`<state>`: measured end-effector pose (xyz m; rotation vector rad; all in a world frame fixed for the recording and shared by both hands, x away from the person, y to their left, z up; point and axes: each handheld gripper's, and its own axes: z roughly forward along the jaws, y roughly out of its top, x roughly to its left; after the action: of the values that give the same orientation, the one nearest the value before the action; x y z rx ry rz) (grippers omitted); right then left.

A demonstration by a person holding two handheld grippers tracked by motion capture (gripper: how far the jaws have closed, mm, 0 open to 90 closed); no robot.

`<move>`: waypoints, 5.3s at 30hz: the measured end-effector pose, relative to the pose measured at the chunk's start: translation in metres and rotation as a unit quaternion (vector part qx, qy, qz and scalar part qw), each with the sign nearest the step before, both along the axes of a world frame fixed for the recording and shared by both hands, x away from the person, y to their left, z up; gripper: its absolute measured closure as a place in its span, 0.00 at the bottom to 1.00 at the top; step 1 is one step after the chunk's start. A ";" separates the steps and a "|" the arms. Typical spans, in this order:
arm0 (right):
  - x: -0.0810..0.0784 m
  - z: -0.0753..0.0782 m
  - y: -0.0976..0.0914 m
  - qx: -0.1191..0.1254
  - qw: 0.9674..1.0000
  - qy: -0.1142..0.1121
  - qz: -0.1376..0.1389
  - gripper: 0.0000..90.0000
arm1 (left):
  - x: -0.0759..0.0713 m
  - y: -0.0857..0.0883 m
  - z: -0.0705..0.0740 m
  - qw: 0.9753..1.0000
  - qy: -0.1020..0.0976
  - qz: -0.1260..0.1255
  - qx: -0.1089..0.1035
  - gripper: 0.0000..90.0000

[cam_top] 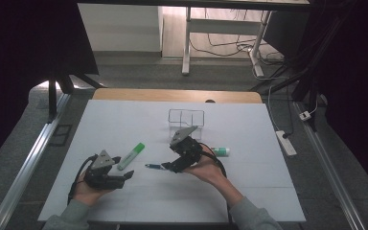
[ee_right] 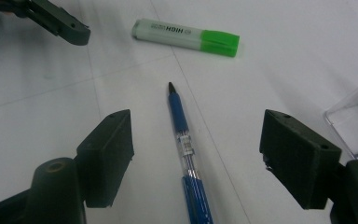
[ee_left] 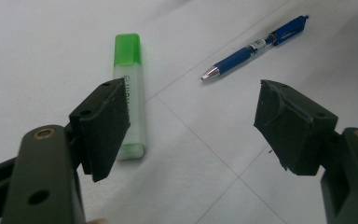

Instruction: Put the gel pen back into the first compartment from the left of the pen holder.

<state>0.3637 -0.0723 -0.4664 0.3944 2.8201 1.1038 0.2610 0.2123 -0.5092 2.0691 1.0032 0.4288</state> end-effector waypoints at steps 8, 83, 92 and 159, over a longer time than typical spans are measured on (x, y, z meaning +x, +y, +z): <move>0.005 -0.008 0.015 -0.014 1.000 0.002 0.012 0.29 | 0.001 0.000 -0.001 1.000 0.001 -0.001 0.001 0.29; 0.015 -0.024 0.060 -0.072 0.994 -0.008 0.081 0.89 | 0.002 -0.001 -0.005 1.000 0.003 -0.003 0.018 0.28; 0.015 0.005 0.038 -0.008 0.998 -0.020 0.055 0.89 | 0.003 -0.001 -0.005 1.000 0.004 -0.004 0.019 0.28; 0.041 0.075 -0.029 0.202 0.973 -0.069 -0.087 0.89 | 0.004 -0.003 -0.007 1.000 0.006 -0.002 0.022 0.28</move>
<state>0.4049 -0.1010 -0.3914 0.5575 2.3805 1.5941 0.2652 0.2089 -0.5163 2.1142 1.0038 0.4407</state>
